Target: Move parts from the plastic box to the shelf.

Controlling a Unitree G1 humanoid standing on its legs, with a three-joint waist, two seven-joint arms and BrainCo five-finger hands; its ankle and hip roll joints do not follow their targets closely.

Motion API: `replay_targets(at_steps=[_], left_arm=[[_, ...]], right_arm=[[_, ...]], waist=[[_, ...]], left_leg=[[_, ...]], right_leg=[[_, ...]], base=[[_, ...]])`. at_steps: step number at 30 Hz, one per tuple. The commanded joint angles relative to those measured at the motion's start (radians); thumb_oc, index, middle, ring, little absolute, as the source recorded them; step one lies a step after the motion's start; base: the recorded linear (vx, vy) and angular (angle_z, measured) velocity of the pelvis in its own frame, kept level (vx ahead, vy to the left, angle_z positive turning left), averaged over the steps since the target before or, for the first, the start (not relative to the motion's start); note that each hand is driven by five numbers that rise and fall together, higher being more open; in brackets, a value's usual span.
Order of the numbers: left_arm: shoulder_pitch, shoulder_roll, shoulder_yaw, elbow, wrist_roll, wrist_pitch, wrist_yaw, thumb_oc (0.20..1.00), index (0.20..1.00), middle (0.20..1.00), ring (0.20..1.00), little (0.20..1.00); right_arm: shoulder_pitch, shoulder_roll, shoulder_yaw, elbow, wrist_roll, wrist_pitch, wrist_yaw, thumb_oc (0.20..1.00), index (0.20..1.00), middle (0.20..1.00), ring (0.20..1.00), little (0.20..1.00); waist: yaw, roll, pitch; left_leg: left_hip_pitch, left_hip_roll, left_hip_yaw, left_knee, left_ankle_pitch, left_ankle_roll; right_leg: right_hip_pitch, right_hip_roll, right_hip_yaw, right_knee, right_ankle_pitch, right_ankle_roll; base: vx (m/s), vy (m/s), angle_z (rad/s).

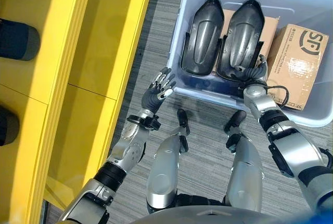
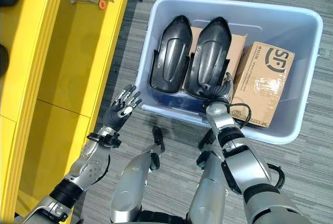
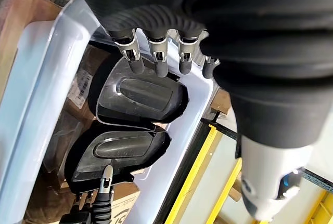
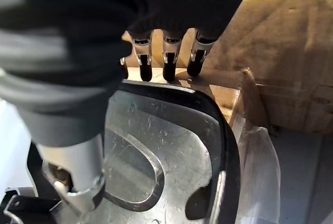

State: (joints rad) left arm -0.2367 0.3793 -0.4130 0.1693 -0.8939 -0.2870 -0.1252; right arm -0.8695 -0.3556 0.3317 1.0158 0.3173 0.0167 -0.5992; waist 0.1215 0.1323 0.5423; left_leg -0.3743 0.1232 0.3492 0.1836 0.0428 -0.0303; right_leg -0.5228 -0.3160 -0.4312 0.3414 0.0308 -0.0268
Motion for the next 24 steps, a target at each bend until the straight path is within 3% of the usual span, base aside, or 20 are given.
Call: replay_targets(at_steps=[1, 3, 9, 15, 18, 24], left_arm=[[-0.008, -0.024, -0.044, -0.044, -0.002, -0.031, -0.021, 1.0, 1.0, 1.0, 1.0, 1.0], [-0.011, -0.022, -0.048, -0.048, -0.004, -0.025, -0.014, 1.0, 1.0, 1.0, 1.0, 1.0], [-0.016, -0.02, -0.058, -0.059, -0.005, -0.028, -0.002, 1.0, 1.0, 1.0, 1.0, 1.0], [-0.026, -0.018, -0.077, -0.075, -0.005, -0.026, 0.023, 1.0, 1.0, 1.0, 1.0, 1.0], [-0.031, -0.019, -0.09, -0.078, -0.001, -0.028, 0.03, 1.0, 1.0, 1.0, 1.0, 1.0], [-0.035, -0.011, -0.102, -0.082, -0.014, -0.038, 0.032, 1.0, 1.0, 1.0, 1.0, 1.0]], right_arm=[[-0.037, -0.007, 0.028, 0.054, 0.026, 0.01, -0.002, 1.0, 1.0, 1.0, 1.0, 1.0], [-0.052, -0.01, 0.016, 0.066, 0.068, 0.007, -0.04, 1.0, 1.0, 1.0, 1.0, 1.0], [-0.083, -0.027, -0.001, 0.077, 0.011, 0.005, -0.104, 1.0, 1.0, 1.0, 1.0, 1.0], [-0.123, -0.054, 0.005, 0.094, -0.05, 0.06, -0.149, 1.0, 1.0, 1.0, 1.0, 1.0], [-0.144, -0.072, 0.033, 0.111, -0.067, 0.122, -0.154, 1.0, 1.0, 1.0, 1.0, 1.0], [-0.16, -0.093, 0.051, 0.132, -0.051, 0.153, -0.172, 1.0, 1.0, 1.0, 1.0, 1.0]], waist=[[0.025, 0.074, -0.022], [0.029, 0.075, -0.022], [0.033, 0.078, -0.022], [0.039, 0.084, -0.022], [0.044, 0.088, -0.022], [0.051, 0.089, -0.022]], left_leg=[[-0.076, 0.036, -0.021, -0.001, 0.001, -0.044], [-0.09, 0.038, -0.022, 0.005, 0.001, -0.044], [-0.115, 0.038, -0.026, 0.014, 0.0, -0.044], [-0.147, 0.042, -0.026, 0.027, -0.002, -0.044], [-0.168, 0.045, -0.025, 0.034, -0.001, -0.046], [-0.196, 0.045, -0.026, 0.038, 0.001, -0.045]], right_leg=[[-0.018, -0.065, 0.065, 0.177, -0.124, 0.127], [-0.03, -0.068, 0.064, 0.186, -0.126, 0.127], [-0.051, -0.072, 0.062, 0.197, -0.126, 0.13], [-0.079, -0.08, 0.061, 0.208, -0.124, 0.135], [-0.095, -0.085, 0.057, 0.213, -0.123, 0.136], [-0.115, -0.089, 0.052, 0.216, -0.121, 0.14]], base=[[0.0, 0.0, 0.0], [0.01, 0.012, 0.02], [0.0, 0.0, 0.0], [0.01, 0.009, 0.03], [0.02, 0.033, 0.05], [0.01, 0.025, 0.04]])
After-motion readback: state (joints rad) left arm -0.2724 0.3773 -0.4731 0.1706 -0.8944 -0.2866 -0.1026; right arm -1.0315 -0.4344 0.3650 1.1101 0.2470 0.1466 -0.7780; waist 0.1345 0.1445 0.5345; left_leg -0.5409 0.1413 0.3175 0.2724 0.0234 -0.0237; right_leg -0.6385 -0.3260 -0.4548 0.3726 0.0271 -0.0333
